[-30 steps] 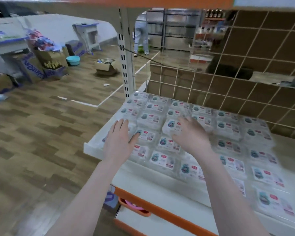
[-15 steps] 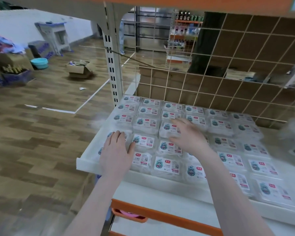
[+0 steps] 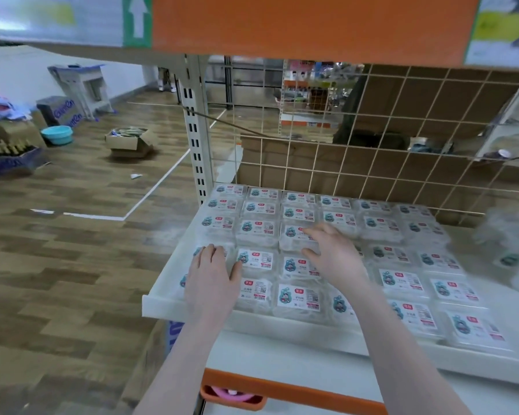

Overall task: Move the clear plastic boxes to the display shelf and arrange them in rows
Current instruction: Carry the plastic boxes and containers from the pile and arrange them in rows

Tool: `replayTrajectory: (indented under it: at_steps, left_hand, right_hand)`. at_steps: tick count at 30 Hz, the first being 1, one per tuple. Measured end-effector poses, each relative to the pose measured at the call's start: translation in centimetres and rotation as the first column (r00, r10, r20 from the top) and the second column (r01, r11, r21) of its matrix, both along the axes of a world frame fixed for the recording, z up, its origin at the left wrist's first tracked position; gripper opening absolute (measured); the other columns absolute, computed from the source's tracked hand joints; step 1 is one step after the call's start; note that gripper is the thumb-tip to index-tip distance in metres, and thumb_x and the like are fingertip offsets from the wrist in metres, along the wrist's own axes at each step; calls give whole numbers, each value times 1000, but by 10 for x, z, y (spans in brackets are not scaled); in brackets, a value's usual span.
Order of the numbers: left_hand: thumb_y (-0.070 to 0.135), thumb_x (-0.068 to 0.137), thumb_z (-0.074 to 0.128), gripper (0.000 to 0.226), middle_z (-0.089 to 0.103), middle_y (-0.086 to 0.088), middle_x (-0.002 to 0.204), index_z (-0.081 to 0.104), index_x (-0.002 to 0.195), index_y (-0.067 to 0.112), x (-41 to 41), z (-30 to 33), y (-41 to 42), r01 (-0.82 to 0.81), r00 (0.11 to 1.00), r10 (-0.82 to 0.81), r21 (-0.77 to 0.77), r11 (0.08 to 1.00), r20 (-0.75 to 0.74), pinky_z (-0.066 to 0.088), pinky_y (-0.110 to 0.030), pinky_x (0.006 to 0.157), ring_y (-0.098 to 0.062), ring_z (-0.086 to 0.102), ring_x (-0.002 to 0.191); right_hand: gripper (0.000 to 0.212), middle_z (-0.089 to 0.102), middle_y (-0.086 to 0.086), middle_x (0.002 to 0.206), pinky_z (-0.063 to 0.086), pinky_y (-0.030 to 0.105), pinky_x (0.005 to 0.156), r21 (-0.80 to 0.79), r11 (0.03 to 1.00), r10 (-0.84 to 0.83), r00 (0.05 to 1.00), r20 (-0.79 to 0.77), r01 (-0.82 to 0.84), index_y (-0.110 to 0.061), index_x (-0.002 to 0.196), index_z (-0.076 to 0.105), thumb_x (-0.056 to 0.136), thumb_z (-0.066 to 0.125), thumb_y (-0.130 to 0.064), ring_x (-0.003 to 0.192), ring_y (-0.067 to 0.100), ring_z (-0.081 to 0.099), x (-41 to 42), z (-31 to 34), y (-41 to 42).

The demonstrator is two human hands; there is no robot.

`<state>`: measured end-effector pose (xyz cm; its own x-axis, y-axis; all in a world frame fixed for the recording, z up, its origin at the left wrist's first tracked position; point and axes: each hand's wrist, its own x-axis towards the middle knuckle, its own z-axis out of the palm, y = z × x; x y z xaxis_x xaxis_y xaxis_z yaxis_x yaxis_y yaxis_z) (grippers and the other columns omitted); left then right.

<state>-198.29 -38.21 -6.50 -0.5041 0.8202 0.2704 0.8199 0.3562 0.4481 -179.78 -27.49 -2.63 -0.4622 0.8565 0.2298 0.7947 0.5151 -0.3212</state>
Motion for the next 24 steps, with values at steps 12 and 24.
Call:
replayTrajectory:
  at_steps: [12,24]
  left_hand:
    - [33,92,55,52,47,-18,139,50,132,0,20,8,-15,150,988,-151,-16,988,-19,22,-40,114,-34,34,135]
    - [45,95,42,61,31,-9,150,33,144,12,143,42,-28,392,918,-393,-31,919,-55,14,-36,116,-27,20,141]
  right_hand:
    - [32,66,16,96,48,42,76,174,864,-440,876,-196,473,0,108,66,78,72,-9,90,37,60,83,-34,-88]
    - [34,67,19,88,52,44,69,302,645,-641,712,-288,703,2,100,68,70,79,-7,78,39,63,205,-29,-155]
